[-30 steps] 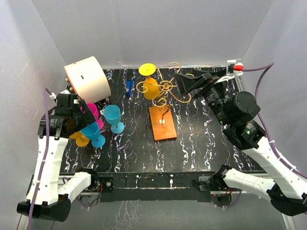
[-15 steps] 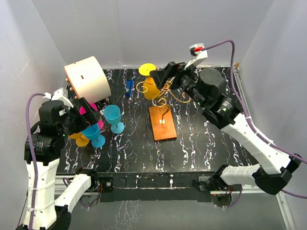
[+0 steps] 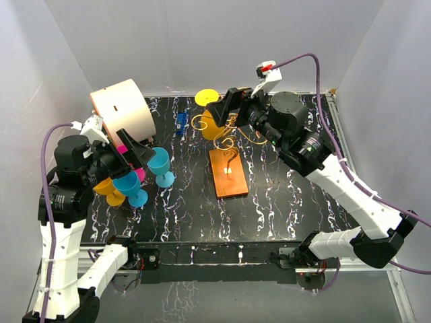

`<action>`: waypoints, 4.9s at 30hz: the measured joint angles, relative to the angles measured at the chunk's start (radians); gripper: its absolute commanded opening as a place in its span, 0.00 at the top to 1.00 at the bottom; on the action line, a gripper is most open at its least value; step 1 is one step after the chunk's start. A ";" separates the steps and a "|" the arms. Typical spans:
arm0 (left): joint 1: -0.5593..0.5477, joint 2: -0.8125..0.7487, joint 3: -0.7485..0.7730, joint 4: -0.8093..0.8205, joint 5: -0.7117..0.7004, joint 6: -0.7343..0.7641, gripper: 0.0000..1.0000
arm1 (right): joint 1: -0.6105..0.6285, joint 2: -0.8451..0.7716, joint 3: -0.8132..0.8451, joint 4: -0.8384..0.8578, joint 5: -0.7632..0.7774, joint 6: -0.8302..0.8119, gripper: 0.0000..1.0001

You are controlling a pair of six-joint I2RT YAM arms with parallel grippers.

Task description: Take the wine glass off the wine glass rack

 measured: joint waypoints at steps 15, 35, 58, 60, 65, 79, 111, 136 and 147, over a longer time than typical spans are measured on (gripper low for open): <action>0.000 0.057 -0.014 0.128 0.107 -0.079 0.01 | 0.000 -0.046 0.005 0.000 -0.003 -0.013 0.02; 0.000 0.320 -0.004 0.465 0.201 -0.309 0.01 | 0.000 -0.142 -0.019 0.028 0.032 -0.053 0.02; -0.056 0.664 0.006 0.891 0.313 -0.580 0.30 | 0.000 -0.199 -0.039 0.047 0.066 -0.094 0.02; -0.079 0.691 0.013 0.904 0.313 -0.587 0.34 | 0.000 -0.206 -0.045 0.053 0.068 -0.094 0.02; -0.124 0.729 0.023 0.924 0.305 -0.601 0.43 | 0.000 -0.226 -0.051 0.057 0.080 -0.096 0.02; -0.165 0.755 0.051 0.956 0.266 -0.610 0.70 | 0.000 -0.249 -0.051 0.067 0.084 -0.096 0.02; -0.170 0.755 0.062 1.003 0.256 -0.668 0.75 | 0.000 -0.249 -0.052 0.076 0.084 -0.093 0.02; -0.177 0.777 0.062 1.007 0.256 -0.684 0.95 | 0.000 -0.249 -0.052 0.076 0.084 -0.093 0.02; -0.177 0.777 0.062 1.037 0.256 -0.737 1.00 | 0.000 -0.274 -0.052 0.079 0.084 -0.089 0.02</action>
